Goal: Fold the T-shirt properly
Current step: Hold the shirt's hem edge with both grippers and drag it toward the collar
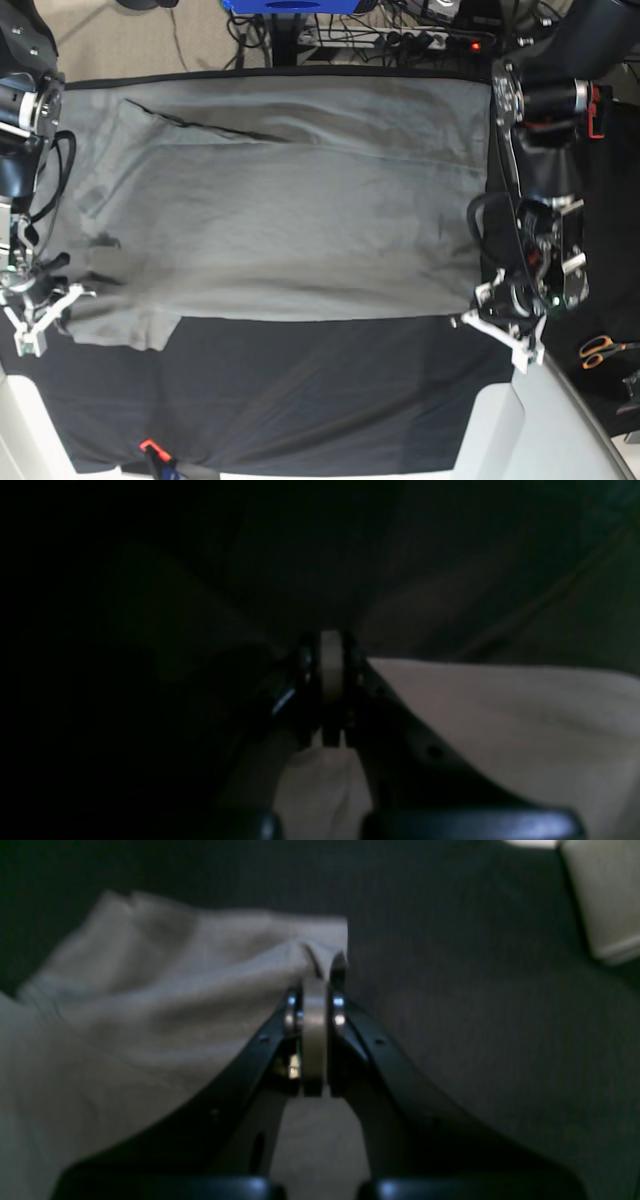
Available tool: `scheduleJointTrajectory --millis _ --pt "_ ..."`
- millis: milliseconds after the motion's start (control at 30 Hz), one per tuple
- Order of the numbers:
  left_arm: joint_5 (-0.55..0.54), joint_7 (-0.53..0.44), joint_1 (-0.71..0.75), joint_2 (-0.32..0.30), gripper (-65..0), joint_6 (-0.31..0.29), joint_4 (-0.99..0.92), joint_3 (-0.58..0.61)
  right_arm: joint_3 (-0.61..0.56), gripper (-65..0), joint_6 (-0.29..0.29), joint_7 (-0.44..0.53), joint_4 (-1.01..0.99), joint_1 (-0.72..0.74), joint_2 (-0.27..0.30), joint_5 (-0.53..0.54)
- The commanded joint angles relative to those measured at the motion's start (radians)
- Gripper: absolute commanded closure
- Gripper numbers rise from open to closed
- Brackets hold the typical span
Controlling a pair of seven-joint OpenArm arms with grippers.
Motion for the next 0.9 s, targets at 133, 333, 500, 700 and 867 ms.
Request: scheduleJointTrajectory --millis 133,333,500,700,867 --pt "-0.005 0.032 0.033 -0.010 0.0 -0.003 0.107 -0.009 0.001 -0.2 -0.004 -0.059 0.025 0.017 0.018 0.008" --pt "-0.005 0.106 0.099 -0.010 0.0 -0.003 0.227 -0.009 0.001 -0.2 -0.004 -0.130 0.035 -0.005 0.018 0.008" --pt "-0.005 0.148 0.156 -0.010 0.0 -0.003 0.286 0.000 0.001 0.0 -0.004 -0.179 0.126 -0.063 0.018 0.008" --pt "-0.005 0.153 0.230 -0.010 0.0 -0.003 0.348 0.001 0.007 0.0 -0.004 -0.237 0.201 -0.100 0.018 0.008" --pt "-0.005 0.193 0.274 -0.015 0.0 -0.003 0.402 0.001 0.009 0.0 -0.004 -0.243 0.236 -0.143 0.018 0.008"
